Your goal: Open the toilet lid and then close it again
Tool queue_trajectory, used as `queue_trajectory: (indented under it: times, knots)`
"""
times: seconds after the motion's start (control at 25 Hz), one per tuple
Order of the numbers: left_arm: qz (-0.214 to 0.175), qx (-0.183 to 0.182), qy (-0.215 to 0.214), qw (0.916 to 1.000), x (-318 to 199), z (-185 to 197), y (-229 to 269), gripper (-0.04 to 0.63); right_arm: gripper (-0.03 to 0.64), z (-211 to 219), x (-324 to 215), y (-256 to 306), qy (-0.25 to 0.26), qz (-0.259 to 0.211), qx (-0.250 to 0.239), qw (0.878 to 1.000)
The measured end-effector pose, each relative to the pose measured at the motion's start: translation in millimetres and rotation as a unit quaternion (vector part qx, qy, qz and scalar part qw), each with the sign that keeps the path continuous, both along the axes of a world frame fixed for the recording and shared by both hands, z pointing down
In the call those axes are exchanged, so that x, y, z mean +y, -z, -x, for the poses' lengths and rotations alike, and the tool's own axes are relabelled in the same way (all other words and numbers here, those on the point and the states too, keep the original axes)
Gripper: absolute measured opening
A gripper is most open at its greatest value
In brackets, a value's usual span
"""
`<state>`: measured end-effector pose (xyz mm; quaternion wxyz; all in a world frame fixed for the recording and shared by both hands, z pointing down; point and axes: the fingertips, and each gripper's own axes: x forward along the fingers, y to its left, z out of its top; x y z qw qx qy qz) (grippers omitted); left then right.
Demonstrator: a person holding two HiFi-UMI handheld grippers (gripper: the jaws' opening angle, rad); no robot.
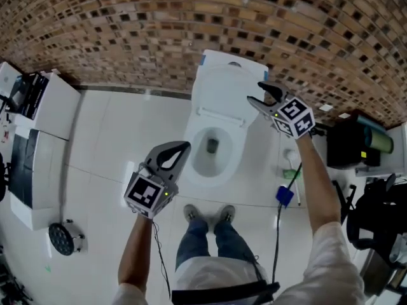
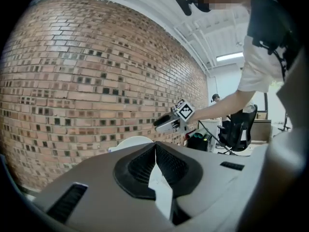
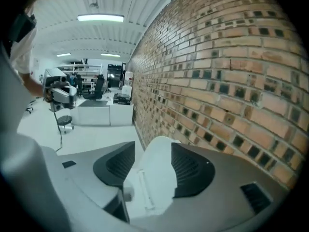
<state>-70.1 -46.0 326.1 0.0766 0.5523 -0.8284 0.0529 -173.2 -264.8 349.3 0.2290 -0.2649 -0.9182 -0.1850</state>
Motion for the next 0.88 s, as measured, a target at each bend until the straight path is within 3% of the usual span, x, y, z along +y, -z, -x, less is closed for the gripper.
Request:
queue_trajectory:
  times: [0.24, 0.48, 0.52, 0.56, 0.76, 0.88]
  knots:
    - [0.011, 0.023, -0.016, 0.9996, -18, 6, -37, -0.005, 0.277, 107, -46, -60, 0.007, -0.080, 0.105, 0.991]
    - [0.016, 0.048, -0.008, 0.9987, -18, 1, -64, -0.005, 0.282, 138, -53, -113, 0.006, -0.083, 0.179, 0.980]
    - [0.015, 0.047, -0.008, 0.9987, -17, 1, -65, -0.005, 0.267, 139, -53, -113, 0.004, -0.083, 0.179, 0.980]
    - [0.014, 0.046, -0.007, 0.9988, -15, 0, -65, -0.005, 0.139, 138, -52, -110, 0.008, -0.091, 0.176, 0.980]
    - [0.012, 0.043, 0.003, 0.9990, -6, -3, -65, -0.005, 0.120, 85, -13, -105, 0.076, -0.201, 0.146, 0.966]
    - [0.007, 0.037, 0.009, 0.9993, 0, -7, -60, -0.005, 0.121, 28, 29, -107, 0.075, -0.232, 0.076, 0.967]
